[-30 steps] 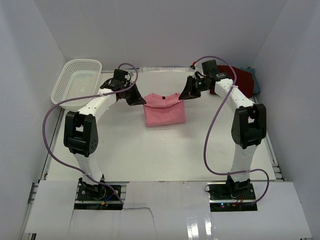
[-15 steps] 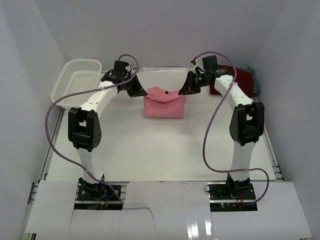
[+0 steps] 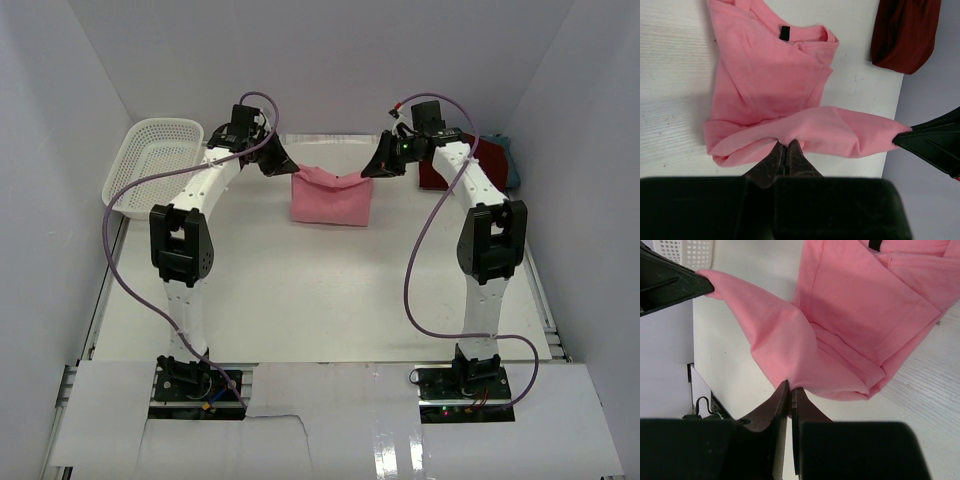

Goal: Fold and stack the t-shirts
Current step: Fold the long partially folded tshirt into a neat square

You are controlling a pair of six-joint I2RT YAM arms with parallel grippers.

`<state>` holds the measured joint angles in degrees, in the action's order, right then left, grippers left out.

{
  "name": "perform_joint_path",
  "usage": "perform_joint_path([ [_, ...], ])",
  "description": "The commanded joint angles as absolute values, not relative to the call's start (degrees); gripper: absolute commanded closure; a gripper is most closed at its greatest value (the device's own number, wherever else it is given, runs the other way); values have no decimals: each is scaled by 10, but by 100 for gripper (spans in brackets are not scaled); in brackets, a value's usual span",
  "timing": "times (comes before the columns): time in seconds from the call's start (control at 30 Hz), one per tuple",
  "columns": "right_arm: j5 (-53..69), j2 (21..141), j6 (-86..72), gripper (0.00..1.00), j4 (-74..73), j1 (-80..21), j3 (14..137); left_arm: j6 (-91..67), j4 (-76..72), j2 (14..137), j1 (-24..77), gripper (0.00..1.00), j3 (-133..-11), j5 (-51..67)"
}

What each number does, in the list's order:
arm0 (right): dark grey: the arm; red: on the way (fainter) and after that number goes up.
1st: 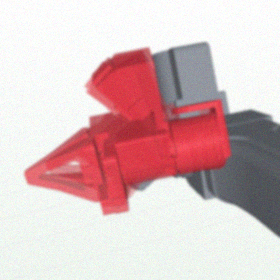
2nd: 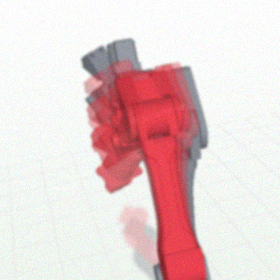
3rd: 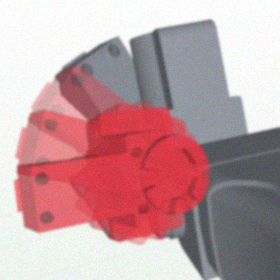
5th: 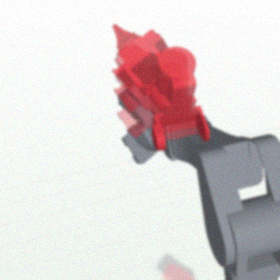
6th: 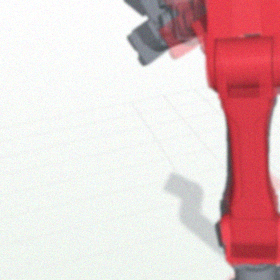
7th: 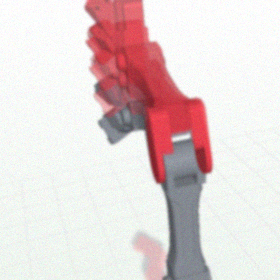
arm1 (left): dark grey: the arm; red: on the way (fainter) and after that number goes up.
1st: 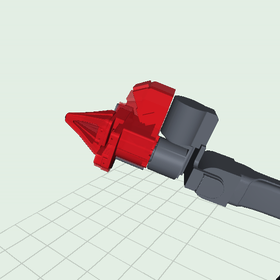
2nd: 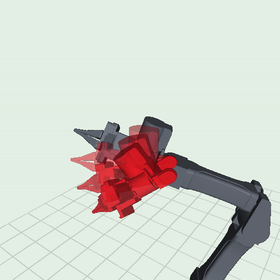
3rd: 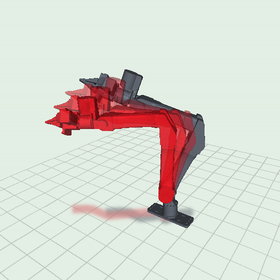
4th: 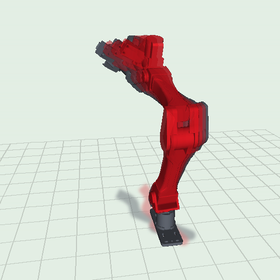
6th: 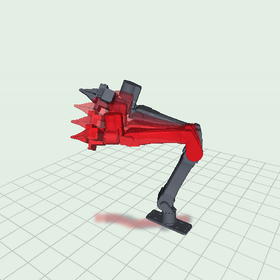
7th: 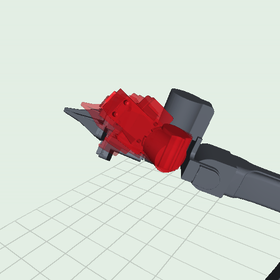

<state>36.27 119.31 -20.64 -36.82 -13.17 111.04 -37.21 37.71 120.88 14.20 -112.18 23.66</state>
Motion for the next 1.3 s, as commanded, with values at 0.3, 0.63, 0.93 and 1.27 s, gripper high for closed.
perform_joint_path([
  [0.3,376,1256,-232,92,-365,-107,1201,-402,348,1310,137,100,-1253,287],
  [0.63,402,1331,-258,92,-341,-88,1277,-431,321,1377,132,98,-1326,300],
  [0.93,442,1372,-301,92,-249,-76,1284,-442,244,1377,124,98,-1299,277],
  [1.27,446,1393,-342,92,-171,-65,1276,-476,146,1425,119,89,-1293,304],
])
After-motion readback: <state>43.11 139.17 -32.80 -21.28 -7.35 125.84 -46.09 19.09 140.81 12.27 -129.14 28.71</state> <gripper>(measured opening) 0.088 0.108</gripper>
